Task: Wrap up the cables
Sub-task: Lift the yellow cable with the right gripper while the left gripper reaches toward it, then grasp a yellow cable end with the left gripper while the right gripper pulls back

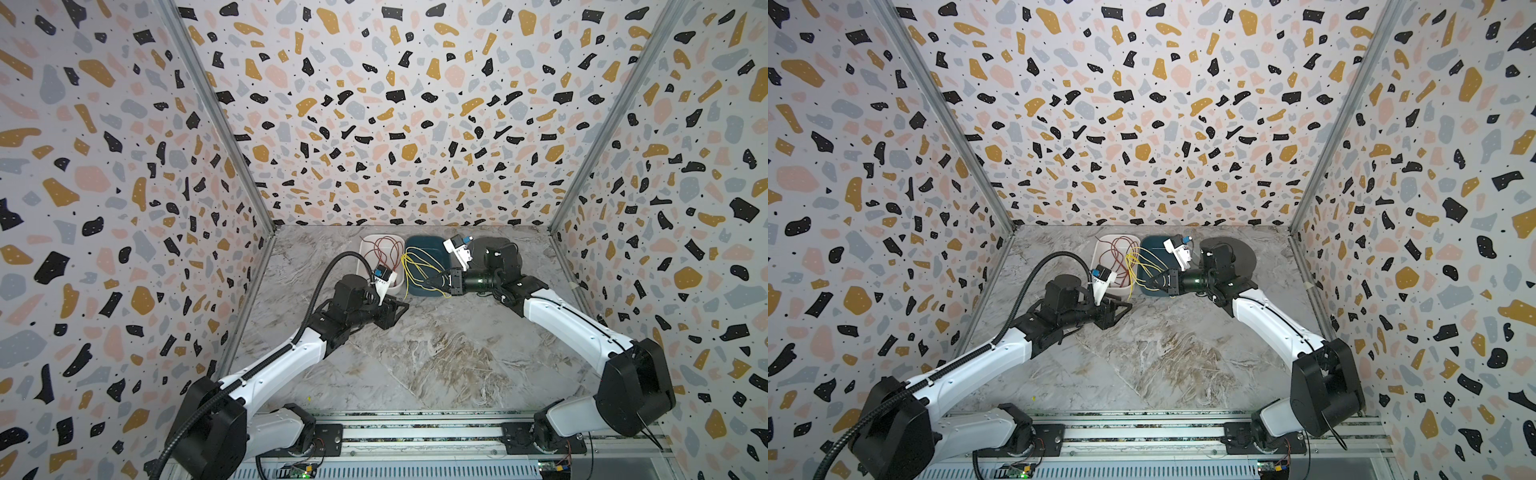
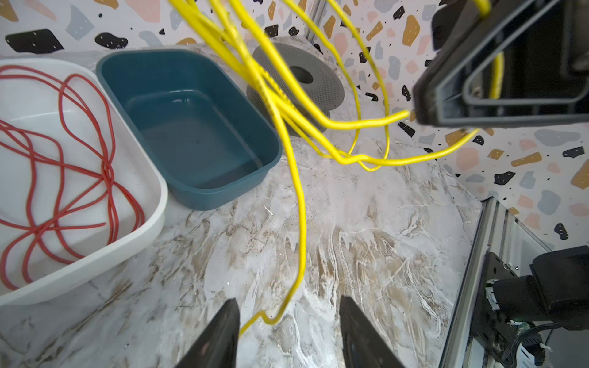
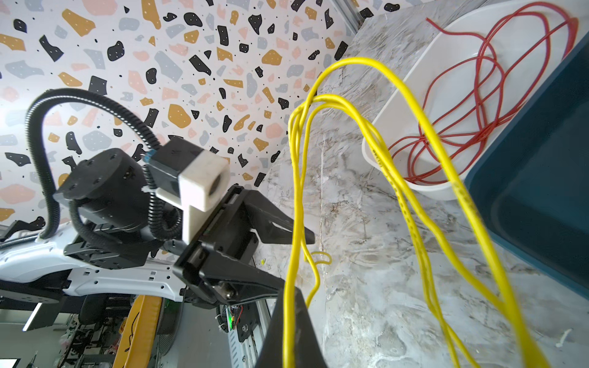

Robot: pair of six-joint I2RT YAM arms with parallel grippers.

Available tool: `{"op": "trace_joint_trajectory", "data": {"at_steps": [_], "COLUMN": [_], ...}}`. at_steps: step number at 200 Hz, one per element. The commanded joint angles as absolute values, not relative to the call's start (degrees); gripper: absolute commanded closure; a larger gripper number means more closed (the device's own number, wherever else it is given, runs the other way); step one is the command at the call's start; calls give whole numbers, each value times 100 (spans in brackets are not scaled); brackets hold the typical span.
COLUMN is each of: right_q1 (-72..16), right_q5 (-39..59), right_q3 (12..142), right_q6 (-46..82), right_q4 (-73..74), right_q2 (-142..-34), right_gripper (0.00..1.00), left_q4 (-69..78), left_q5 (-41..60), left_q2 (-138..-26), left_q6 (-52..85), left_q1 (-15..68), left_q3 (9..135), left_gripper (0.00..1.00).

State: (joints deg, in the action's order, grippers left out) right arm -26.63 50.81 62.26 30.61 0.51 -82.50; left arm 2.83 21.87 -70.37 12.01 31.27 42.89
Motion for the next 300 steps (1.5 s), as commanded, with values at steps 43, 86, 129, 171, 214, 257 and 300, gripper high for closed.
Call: {"op": "trace_joint_trajectory", "data": {"at_steps": [43, 86, 129, 171, 214, 257, 300], "right_q1": [-2663, -2655, -2649, -2561, -2413, -2358, -2013], "right_q5": [5326, 5150, 4773, 4605, 4977, 4870, 4710], "right_q3": [6486, 6407, 6182, 5750, 5539, 5400, 4743], "right_q6": [3162, 2843, 2318, 2227, 2323, 1837, 2485], "right_q4": [224, -44, -396, -33, 334, -300, 483], "right_q2": [-8093, -8135, -8162, -8007, -7767, -7690, -7329], "right_gripper": [100, 100, 100, 100, 100, 100, 100], "left_q4": [767, 112, -966, -1877, -2512, -2640, -3152], "left_q5": [1447, 1050, 779, 147, -564, -90, -404], "left_q2": [-7234, -7102, -6905, -6869, -6952, -7028, -6901], "left_q6": [1435, 1371, 1230, 1223, 1394, 1603, 1366], "left_q1": [3217, 3217, 3208, 3199, 2748, 2024, 1820], "left_q3": [4524, 4814, 5199, 5388, 5540, 5736, 5695], "left_gripper": [69, 100, 100, 100, 100, 100, 100]}}
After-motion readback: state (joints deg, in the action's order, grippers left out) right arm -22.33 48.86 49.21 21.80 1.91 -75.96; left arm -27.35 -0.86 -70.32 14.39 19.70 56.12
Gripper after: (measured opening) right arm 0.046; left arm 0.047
